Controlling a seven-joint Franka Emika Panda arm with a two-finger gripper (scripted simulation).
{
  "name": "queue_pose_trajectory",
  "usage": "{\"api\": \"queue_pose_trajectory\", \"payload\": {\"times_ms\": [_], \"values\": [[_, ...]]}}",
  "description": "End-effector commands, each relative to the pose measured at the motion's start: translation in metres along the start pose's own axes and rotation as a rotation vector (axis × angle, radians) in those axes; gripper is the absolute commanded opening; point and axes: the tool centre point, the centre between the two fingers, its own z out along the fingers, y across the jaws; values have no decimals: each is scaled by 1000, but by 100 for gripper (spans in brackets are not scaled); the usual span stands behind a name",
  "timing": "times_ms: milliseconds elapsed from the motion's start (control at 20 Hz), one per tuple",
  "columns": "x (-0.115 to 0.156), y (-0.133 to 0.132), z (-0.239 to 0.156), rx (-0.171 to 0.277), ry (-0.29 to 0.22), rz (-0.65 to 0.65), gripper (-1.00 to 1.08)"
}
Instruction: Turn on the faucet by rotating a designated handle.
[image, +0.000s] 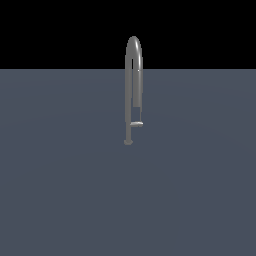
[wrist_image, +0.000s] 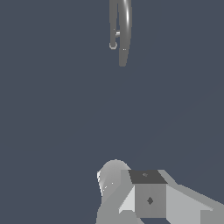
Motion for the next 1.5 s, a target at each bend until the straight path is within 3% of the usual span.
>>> {"api": "queue_pose_trajectory", "payload": {"times_ms": [0, 350, 750, 1050, 1450], "values": [[0, 0, 0, 0, 0, 0, -100], [0, -1, -12, 16, 32, 5, -100], [-4, 0, -55, 86, 138, 26, -100], [-11, 8, -103, 195, 247, 52, -100], [-22, 37, -161, 397, 356, 98, -100]]}}
